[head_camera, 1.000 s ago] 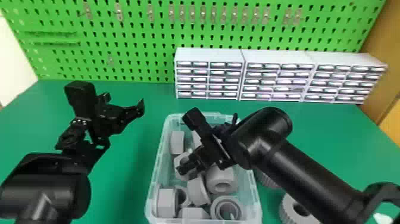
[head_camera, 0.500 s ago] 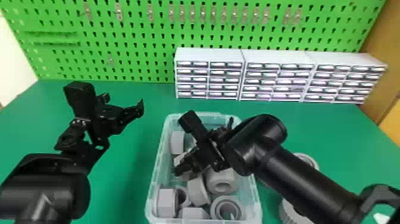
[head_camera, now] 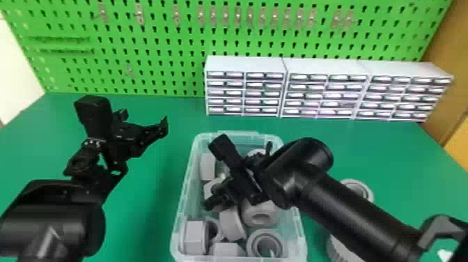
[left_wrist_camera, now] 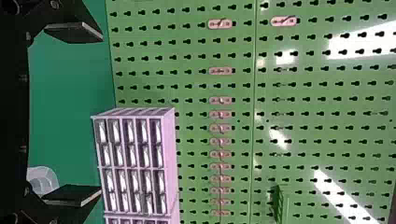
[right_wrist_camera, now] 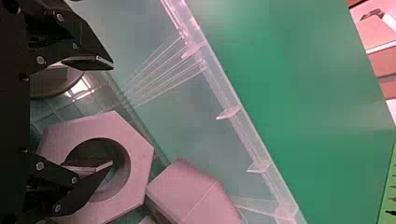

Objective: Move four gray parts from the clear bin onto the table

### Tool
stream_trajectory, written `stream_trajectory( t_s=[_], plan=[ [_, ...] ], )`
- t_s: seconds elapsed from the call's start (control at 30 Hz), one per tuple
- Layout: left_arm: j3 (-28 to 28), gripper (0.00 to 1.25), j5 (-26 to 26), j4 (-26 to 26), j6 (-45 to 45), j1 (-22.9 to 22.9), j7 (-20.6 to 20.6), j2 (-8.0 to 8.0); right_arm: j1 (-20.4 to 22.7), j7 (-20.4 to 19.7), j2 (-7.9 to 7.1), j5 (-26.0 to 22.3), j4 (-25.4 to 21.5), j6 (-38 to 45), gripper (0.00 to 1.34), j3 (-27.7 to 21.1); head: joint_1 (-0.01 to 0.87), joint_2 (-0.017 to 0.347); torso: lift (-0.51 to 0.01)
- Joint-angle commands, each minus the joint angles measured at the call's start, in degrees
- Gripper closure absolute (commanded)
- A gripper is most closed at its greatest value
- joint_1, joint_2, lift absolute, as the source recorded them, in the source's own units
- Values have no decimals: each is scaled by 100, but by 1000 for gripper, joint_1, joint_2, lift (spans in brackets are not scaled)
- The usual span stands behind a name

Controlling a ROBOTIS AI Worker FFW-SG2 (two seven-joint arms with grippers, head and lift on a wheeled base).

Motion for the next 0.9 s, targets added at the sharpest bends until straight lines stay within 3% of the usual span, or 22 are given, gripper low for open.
stream_trajectory(
  t_s=[0.0,0.63,0.73,0.87],
  plan=[
    [1,136,0,0,0,-9,-4,0,-7,-6,-6,0,156,-58,525,5,678,34,-50],
    [18,136,0,9,0,-9,-4,0,2,2,-6,18,385,-296,561,67,678,34,-50],
    [18,136,0,9,0,-9,-4,0,-24,2,2,88,385,-296,802,102,678,34,-50],
    [36,136,9,9,0,0,-4,0,-7,-6,11,360,253,-296,1251,102,678,34,-50]
  ],
)
